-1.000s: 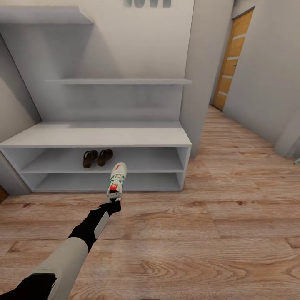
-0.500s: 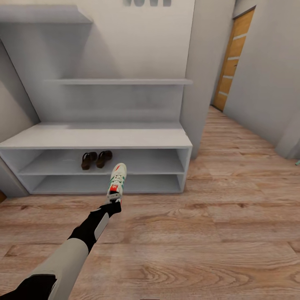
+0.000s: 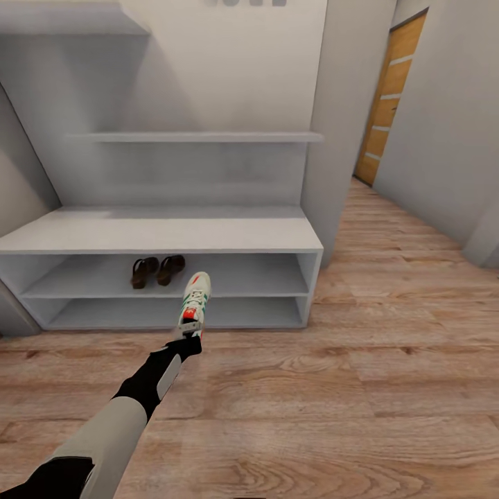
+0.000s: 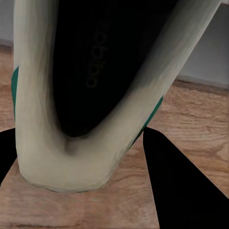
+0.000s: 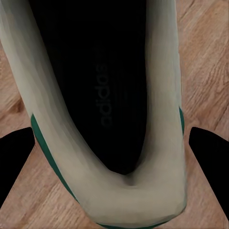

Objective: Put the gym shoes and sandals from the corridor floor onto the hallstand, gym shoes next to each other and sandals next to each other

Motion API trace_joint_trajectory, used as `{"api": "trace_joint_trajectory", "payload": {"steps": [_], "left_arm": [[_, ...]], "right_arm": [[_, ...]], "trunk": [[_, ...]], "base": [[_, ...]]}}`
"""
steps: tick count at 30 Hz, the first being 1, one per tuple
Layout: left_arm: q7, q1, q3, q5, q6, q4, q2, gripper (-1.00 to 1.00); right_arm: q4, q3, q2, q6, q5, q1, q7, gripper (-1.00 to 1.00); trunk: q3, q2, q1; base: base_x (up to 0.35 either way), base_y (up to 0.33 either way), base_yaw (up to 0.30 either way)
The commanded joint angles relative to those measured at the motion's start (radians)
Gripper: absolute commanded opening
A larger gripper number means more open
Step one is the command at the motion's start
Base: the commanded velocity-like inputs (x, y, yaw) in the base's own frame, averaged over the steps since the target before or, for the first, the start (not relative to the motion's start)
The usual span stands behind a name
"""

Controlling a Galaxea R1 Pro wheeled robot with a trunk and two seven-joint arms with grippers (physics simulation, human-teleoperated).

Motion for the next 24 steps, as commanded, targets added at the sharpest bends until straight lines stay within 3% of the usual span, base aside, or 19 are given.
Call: {"api": "trace_joint_trajectory", "payload": {"steps": [1,8,17,24], "left_arm": [[0.003,0.0,0.002,0.009,0.006,-0.002,-0.001,-1.0],[0.003,0.0,0.002,0.009,0.007,-0.002,-0.001,-1.0],[0.003,0.0,0.002,0.01,0.007,-0.002,-0.001,-1.0],[0.003,0.0,0.002,0.01,0.007,-0.002,-0.001,-1.0]], "right_arm": [[-0.001,-0.007,0.0,0.006,0.0,-0.001,0.003,-1.0],[-0.001,-0.007,0.0,-0.003,0.0,-0.001,0.001,-1.0],[-0.001,-0.007,0.002,-0.006,0.0,-0.001,0.004,-1.0],[-0.001,-0.008,0.001,-0.005,0.0,-0.001,0.004,-1.0]], "trunk": [[-0.001,0.0,0.0],[-0.001,0.0,0.0],[-0.001,0.0,0.0],[-0.001,0.0,0.0]], "base": [[0.314,0.0,0.0],[0.312,0.0,0.0],[0.056,0.0,0.0],[0.27,0.0,0.0]]}}
